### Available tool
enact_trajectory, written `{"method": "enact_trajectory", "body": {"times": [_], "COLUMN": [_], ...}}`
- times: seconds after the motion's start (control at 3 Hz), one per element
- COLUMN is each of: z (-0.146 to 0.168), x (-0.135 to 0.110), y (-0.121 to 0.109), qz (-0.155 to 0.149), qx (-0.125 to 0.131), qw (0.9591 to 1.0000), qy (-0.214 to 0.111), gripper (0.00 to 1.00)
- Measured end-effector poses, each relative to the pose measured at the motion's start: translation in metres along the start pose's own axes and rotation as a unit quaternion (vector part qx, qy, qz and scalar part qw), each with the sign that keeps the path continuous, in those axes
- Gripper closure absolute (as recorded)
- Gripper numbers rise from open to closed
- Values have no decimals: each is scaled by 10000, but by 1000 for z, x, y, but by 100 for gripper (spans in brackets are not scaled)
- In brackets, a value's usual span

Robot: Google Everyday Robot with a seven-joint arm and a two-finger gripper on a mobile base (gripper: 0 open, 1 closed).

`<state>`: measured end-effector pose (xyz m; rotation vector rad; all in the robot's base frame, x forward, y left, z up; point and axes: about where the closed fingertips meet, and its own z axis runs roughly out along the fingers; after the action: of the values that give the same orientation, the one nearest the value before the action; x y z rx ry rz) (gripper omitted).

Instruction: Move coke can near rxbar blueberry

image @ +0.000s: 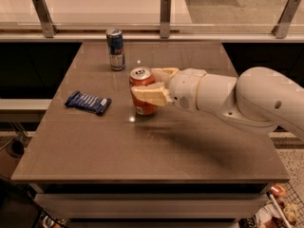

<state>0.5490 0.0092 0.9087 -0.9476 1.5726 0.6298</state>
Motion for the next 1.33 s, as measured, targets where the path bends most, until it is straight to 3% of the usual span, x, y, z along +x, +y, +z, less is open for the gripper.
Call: {"method": "enact_trajectory", "body": {"times": [0.67,1.0,1.33], "z": [14,15,16], "x": [3,3,2], "y": [30,31,33], "qz": [-24,-32,-42], "qx": [-441,-456,-473], "qw": [9983,9983,9982], "qy": [-371,-372,-374], "gripper": [100,84,61]}}
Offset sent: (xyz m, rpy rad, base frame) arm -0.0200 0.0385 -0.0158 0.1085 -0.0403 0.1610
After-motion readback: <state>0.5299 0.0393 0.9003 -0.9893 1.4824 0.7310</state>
